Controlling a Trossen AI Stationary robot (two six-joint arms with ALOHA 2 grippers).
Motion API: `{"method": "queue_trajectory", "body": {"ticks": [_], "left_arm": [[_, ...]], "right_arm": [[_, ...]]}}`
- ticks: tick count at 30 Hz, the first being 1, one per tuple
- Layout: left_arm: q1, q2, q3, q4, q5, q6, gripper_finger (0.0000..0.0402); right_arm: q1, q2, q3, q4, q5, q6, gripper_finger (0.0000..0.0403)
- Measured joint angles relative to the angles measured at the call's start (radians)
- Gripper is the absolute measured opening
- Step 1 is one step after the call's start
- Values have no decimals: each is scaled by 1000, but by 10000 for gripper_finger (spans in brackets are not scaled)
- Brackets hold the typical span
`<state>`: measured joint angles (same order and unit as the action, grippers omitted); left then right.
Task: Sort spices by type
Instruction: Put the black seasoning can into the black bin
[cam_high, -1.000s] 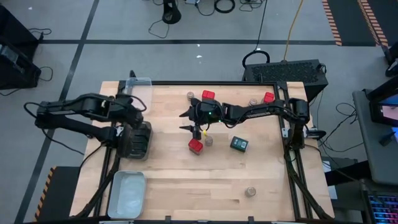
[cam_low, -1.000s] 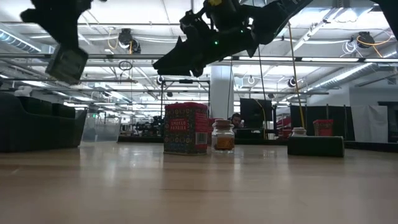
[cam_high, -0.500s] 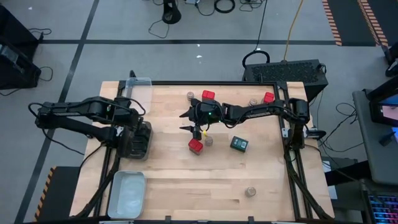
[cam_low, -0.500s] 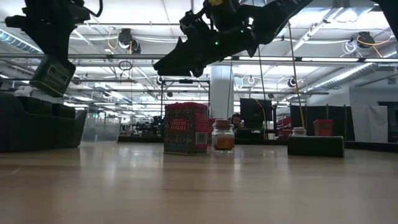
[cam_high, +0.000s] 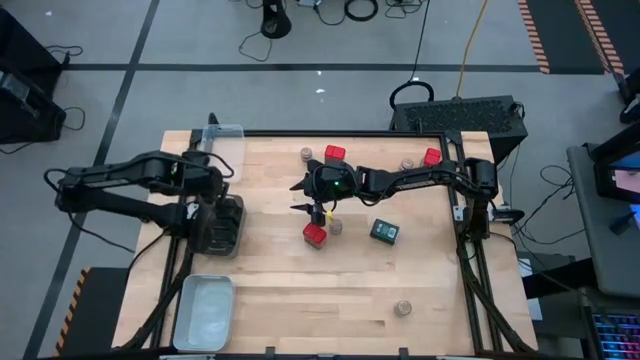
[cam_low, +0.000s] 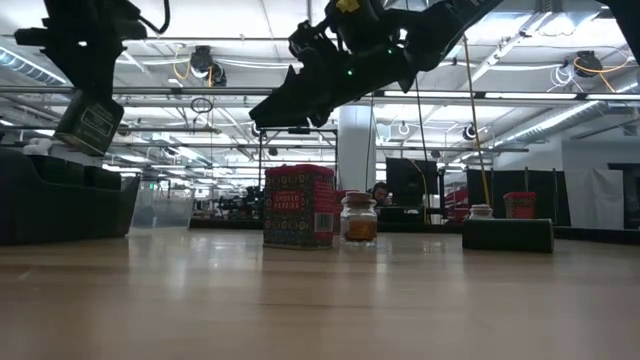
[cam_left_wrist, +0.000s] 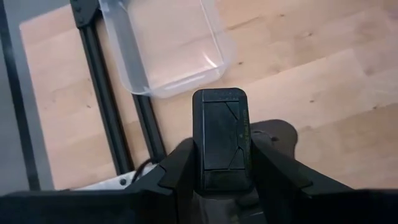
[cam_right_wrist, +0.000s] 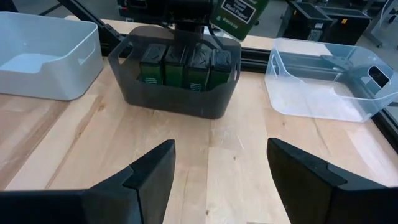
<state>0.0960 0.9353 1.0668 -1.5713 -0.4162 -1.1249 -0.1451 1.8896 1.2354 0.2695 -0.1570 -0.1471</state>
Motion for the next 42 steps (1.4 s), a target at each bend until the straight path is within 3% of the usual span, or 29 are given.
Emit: {"method": "queue_trajectory", "body": {"ticks": [7,16,31,42], "left_arm": [[82,-12,0,-1,20,130,136],[96,-14,-72,-1,220,246,136],[96,-14,-126,5,167,87,149],[96,16,-126,24,146,57,154]], "right_arm": [[0,0,0,1,0,1,238],[0,0,0,2,0,1,238],[0,1,0,3,0,0,238],[0,1,0,2,0,0,238]]}}
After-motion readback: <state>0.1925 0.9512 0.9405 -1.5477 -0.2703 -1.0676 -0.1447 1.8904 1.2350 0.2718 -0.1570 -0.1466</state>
